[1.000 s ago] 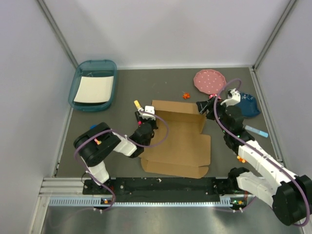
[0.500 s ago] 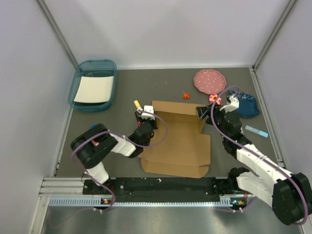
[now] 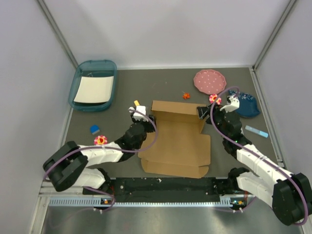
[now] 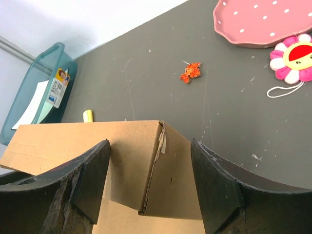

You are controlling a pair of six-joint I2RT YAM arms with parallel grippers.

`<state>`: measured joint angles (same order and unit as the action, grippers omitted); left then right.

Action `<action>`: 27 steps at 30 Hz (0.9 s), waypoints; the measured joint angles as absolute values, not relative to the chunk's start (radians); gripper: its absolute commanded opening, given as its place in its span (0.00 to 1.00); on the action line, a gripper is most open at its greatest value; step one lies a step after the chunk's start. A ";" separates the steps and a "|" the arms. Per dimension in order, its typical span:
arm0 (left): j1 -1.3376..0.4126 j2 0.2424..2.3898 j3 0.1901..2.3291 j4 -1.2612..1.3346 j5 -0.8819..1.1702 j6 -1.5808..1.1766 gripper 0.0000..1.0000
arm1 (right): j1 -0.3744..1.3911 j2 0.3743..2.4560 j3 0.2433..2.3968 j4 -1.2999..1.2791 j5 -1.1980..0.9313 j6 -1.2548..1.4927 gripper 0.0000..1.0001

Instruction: Fold the paper box

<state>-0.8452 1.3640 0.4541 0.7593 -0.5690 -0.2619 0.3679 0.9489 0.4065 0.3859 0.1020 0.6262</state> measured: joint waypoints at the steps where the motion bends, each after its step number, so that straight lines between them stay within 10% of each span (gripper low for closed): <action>1: -0.846 1.341 0.446 0.737 -0.564 -0.271 0.62 | 0.368 0.949 0.406 0.386 0.104 0.624 0.66; 27: -0.827 0.791 0.394 0.471 -0.362 -0.399 0.76 | 0.368 0.990 0.406 0.437 0.105 0.607 0.65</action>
<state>-0.8272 0.7910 0.3939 0.4709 -0.3618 -0.3992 0.3683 0.9901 0.4065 0.4370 0.1055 0.6071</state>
